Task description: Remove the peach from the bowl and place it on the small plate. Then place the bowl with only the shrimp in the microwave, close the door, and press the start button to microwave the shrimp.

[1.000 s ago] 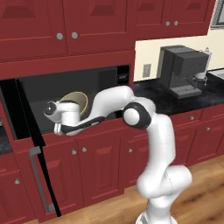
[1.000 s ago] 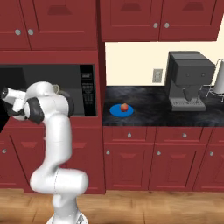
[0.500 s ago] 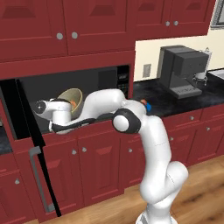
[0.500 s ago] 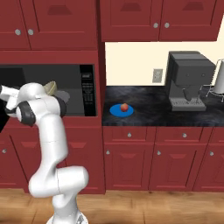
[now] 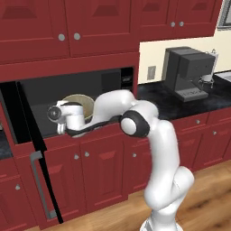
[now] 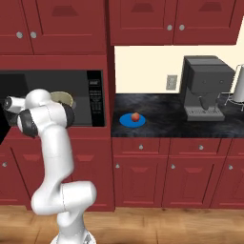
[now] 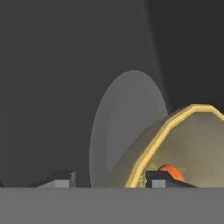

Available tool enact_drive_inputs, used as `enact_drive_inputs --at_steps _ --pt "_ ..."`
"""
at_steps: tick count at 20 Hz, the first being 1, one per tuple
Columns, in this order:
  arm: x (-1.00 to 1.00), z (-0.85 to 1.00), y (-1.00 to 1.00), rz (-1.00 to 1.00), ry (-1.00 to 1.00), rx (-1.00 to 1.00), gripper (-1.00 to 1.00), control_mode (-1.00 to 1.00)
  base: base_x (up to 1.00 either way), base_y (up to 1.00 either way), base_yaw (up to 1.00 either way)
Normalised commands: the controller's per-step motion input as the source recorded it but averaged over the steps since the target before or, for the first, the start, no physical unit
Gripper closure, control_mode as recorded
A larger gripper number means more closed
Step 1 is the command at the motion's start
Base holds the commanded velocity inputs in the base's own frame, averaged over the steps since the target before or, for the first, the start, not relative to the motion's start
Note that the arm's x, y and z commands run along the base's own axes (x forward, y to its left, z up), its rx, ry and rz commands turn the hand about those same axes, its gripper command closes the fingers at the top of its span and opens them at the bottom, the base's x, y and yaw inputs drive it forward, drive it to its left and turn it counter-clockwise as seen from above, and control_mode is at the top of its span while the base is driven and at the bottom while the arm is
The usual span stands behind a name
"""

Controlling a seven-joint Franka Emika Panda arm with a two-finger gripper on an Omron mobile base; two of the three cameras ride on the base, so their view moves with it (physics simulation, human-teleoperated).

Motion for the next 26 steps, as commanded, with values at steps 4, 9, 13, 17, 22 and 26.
enact_drive_inputs --at_steps 4,9,13,17,22,26 --pt "-0.59 0.36 0.0 0.16 -0.26 0.01 -1.0 -1.0 0.0 0.0 0.0" --pt "-0.9 0.75 0.0 0.12 -0.23 0.0 -1.0 -1.0 0.0 0.0 0.0" --pt "-1.0 0.88 0.0 0.01 -0.05 0.03 -1.0 -1.0 0.0 0.0 0.0" --pt "-0.91 1.0 0.0 0.0 0.0 0.08 -1.0 -1.0 0.0 0.0 0.0" --pt "-0.84 1.0 0.0 -0.02 0.04 0.07 -1.0 -1.0 0.0 0.0 0.0" --pt "-0.9 1.0 0.0 -0.04 0.08 0.07 -1.0 -1.0 0.0 0.0 0.0"
